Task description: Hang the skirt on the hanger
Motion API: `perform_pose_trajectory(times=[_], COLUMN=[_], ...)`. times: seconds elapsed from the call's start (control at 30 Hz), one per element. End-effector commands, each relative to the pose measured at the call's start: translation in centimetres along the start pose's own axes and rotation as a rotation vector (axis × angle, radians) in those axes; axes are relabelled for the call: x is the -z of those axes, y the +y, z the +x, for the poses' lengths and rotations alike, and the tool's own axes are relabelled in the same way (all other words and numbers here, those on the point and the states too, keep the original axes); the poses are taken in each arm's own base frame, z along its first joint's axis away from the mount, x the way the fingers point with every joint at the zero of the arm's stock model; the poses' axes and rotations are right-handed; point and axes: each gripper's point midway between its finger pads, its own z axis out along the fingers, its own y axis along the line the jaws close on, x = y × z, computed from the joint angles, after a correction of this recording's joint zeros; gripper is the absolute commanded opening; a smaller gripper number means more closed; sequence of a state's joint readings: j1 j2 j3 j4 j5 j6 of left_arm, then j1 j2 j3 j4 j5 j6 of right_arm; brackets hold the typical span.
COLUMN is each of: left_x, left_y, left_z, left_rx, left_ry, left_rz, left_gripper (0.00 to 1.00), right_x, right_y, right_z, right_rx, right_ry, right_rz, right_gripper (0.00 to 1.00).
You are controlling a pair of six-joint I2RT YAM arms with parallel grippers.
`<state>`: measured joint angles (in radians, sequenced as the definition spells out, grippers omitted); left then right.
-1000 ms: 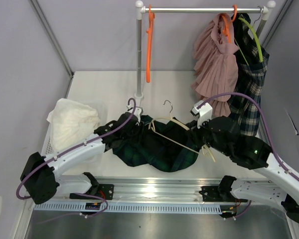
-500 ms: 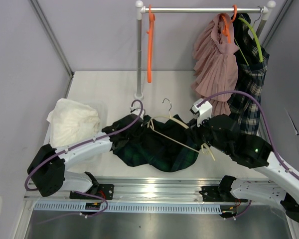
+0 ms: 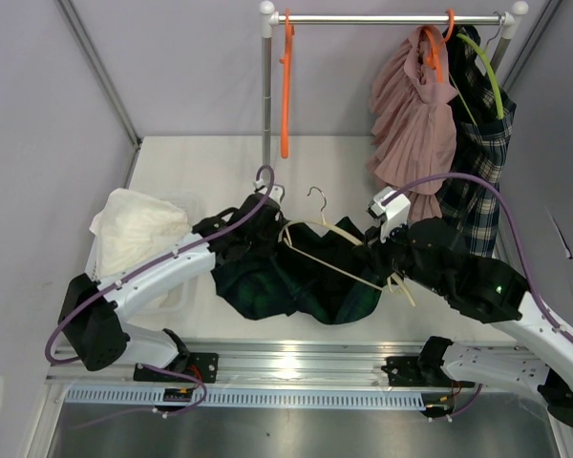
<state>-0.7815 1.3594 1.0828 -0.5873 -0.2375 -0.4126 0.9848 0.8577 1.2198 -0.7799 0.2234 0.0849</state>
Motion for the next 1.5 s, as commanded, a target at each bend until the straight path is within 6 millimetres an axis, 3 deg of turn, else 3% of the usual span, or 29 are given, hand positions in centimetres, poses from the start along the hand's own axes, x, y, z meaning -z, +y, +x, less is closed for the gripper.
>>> perform_pose_trajectory(times=[0.0,0.27,0.57,0.7,1.07,1.3,1.37,1.47], left_x=[1.1,1.6,2.3,2.5,5.9,7.0,6.5,5.3], left_y=[0.1,0.4,0.1,-0.4,-2.3,-2.9,-2.6,-1.9], left_z=[-1.3,-2.3,-3.3,-3.1,-3.5,-2.8,-2.2,-0.8], left_rx=[-0.026,-0.015,-0.032,-0.025,-0.002,-0.007,-0.008,-0.016], left_ry=[0.016,0.02,0.012,0.016,-0.033,-0.05,-0.041,-0.022], left_rz=[0.012,0.042,0.059,0.094,0.193,0.208,0.197,0.164], left_gripper=[0.0,0.0,0.0,0.0,0.0,0.0,0.02,0.09], right_x=[1.6,1.3,-0.2,-1.2,-2.5,-3.5,-3.8,-3.4], right_y=[0.6,1.2,2.0,1.5,2.4,3.2,3.1,3.1], right_z=[-3.9,-3.6,-2.3,-1.5,-0.6,0.1,1.1,0.8], right_rx=[-0.007,0.005,0.017,0.028,0.036,0.023,0.013,-0.009], right_ry=[-0.138,-0.14,-0.12,-0.108,-0.143,-0.171,-0.174,-0.221], right_rz=[-0.044,-0.08,-0.113,-0.077,-0.123,-0.161,-0.16,-0.164], right_gripper=[0.0,0.0,0.0,0.0,0.0,0.0,0.0,0.0])
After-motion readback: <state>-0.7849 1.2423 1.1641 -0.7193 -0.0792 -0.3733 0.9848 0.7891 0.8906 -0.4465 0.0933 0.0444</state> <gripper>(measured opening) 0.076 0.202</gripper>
